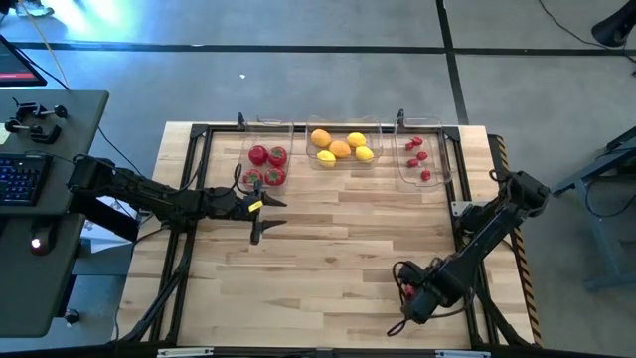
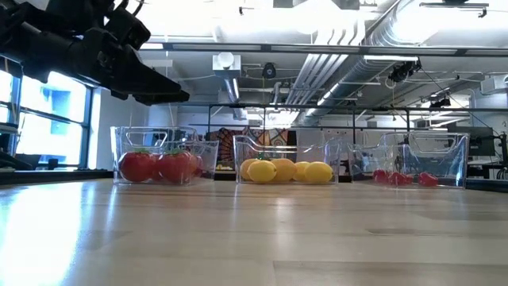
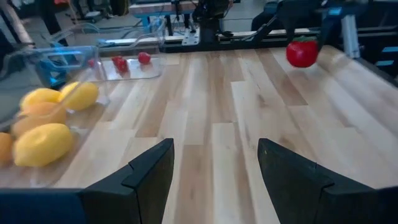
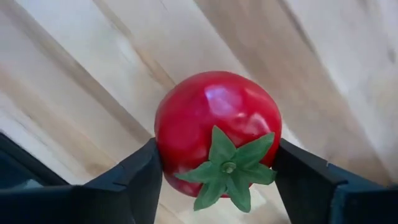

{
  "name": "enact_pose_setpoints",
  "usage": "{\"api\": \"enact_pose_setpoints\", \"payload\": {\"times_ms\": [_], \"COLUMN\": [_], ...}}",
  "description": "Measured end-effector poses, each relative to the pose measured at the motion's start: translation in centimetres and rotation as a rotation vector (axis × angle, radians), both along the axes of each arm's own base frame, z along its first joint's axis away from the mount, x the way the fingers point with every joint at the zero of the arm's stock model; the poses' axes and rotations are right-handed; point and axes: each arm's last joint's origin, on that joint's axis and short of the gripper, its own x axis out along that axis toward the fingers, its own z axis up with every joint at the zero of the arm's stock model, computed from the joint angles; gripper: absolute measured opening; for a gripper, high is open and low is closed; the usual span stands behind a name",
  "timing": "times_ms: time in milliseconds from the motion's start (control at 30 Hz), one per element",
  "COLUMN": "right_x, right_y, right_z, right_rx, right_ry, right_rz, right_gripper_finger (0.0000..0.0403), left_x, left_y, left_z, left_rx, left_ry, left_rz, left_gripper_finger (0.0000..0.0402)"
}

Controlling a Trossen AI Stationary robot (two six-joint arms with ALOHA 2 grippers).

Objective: Sort produce into baskets
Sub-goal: Put the red tomato into the left transparent bin

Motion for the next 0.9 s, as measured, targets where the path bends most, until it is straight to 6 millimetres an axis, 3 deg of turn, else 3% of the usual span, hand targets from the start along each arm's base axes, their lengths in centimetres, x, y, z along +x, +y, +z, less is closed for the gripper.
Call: {"api": "enact_pose_setpoints", "payload": {"times_ms": [133,300,667,900], "right_x": [0.9,3.4,12.7,17.0], "right_y": [-1.4,-4.4,-13.4,-19.0], "right_z": [1.3,1.8,2.9,3.5], "right_rx": [-0.042,-0.148,-0.438,-0.530], "right_ry": [-0.120,-0.222,-0.669,-0.889], "right_rz": [0.036,0.049,0.118,0.118], "right_gripper_finger": [0.0243,0.0242,0.0241,0.0241], "left_x": [0.0,-0.6,-2.7,-3.5], "left_y": [0.1,0.3,0.9,1.9], "left_z": [0.0,0.3,2.3,3.1], "left_rx": [0.025,0.031,0.054,0.072], "left_ry": [0.007,0.025,-0.025,-0.058], "left_rz": [0.036,0.095,0.177,0.234], "left_gripper_finger": [0.0213,0.0184,0.0013,0.0008]}}
